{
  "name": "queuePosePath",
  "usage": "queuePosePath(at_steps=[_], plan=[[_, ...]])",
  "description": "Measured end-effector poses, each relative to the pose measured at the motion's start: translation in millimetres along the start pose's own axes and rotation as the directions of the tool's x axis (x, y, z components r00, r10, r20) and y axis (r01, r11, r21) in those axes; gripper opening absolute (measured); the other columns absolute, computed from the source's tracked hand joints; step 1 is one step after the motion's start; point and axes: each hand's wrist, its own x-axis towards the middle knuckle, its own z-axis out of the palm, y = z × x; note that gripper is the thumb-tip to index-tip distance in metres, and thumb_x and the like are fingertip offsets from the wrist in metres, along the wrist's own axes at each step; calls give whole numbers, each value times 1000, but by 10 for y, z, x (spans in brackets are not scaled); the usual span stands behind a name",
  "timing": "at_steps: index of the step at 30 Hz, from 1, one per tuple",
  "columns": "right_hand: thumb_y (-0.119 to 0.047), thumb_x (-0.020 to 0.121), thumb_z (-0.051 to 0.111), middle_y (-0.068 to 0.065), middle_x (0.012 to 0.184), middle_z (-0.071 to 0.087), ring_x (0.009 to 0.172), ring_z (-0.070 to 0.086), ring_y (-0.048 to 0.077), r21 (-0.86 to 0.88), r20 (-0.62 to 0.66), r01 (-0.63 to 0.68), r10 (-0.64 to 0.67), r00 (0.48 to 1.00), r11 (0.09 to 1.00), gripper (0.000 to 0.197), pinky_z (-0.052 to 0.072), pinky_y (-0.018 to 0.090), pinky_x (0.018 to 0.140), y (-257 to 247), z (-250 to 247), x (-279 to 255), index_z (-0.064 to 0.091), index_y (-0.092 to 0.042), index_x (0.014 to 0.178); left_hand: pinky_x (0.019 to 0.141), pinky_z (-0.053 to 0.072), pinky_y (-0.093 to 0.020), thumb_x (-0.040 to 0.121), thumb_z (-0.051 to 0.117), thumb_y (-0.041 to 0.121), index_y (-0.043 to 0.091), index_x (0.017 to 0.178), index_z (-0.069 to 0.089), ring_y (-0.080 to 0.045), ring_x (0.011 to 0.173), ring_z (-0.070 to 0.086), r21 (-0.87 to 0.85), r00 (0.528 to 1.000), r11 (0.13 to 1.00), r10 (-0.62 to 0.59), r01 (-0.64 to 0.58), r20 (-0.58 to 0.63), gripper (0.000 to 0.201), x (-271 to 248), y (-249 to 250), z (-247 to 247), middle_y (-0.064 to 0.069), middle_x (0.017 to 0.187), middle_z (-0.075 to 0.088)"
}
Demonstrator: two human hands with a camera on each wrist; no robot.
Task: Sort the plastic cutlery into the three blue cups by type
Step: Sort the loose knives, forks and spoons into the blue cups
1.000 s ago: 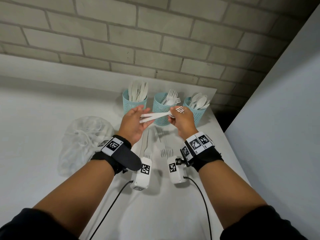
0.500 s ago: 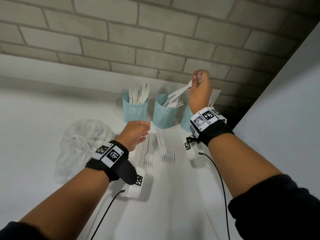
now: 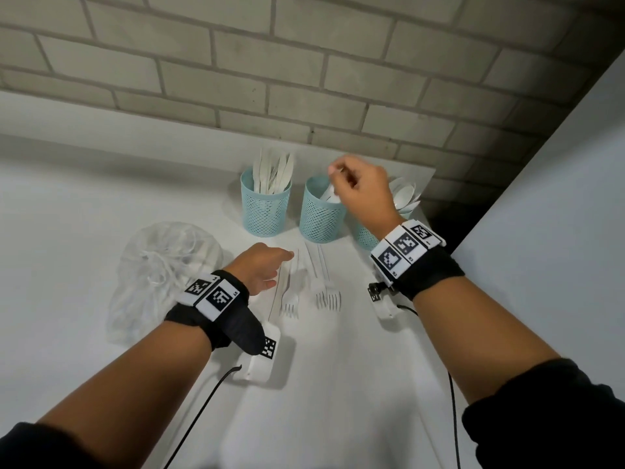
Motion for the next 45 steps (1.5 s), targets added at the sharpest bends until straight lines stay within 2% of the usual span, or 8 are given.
queuePosePath(at_steps=[2,6,13,19,30,34,39,45], plan=[[-21,94,53,3,72,62,55,52,12,-41,344,-203,205,916,978,24,42,22,55,-53,-44,-125,66,-1,93,101,37,-36,92,57,16,6,139,32,-27,133,37,-7,1000,1000,-3,3,-19,54,2,-13,4,-12,142,38],[-35,94,52,11,98,69,85,67,23,-494,623,-407,639,451,769,39,55,35,82,209,29,-335,62,1,104,105,34,-41,94,54,21,9,140,30,-24,135,34,12,1000,1000,-10,11,-29,54,-35,-16,32,-11,144,36],[-29,90,59,7,62,55,62,57,20,-228,478,-702,706,523,674,30,57,43,79,340,449,-608,54,-7,70,93,39,-40,94,54,23,13,134,38,-24,132,36,-36,1000,999,-20,21,10,44,-56,-22,151,-12,141,38],[-19,87,58,4,56,50,48,47,14,-449,567,-445,632,528,775,28,42,25,54,216,624,-593,53,-10,60,77,46,-39,97,43,11,10,87,49,-18,75,53,-120,995,993,-5,17,102,12,-20,-64,276,-10,89,51],[-39,88,59,-4,44,52,30,46,4,-446,584,-563,703,405,696,41,46,18,46,373,561,-614,54,-13,57,66,47,-31,96,34,-2,7,76,46,-16,62,51,-94,1000,996,5,-5,4,25,-9,-116,299,-7,66,53],[-27,80,69,4,78,59,67,56,15,-343,597,-694,717,360,633,19,54,30,75,488,631,-622,58,-13,74,61,46,-25,93,37,-6,7,73,49,-12,58,46,-48,1000,999,15,-15,4,27,-30,-128,343,-6,63,51],[-48,91,50,4,49,57,29,45,7,-381,680,-680,688,253,627,44,31,14,28,372,558,-609,57,-5,89,65,47,-24,93,43,-4,10,75,55,-11,63,48,-102,998,994,33,-29,44,25,-13,-145,319,-5,70,53],[-17,94,53,14,86,59,45,57,9,-2,634,-831,643,429,556,29,47,16,45,330,518,-599,57,-2,120,70,55,-25,91,52,-5,9,79,56,-14,71,58,-200,988,968,154,-149,13,19,34,-161,286,-8,79,60]])
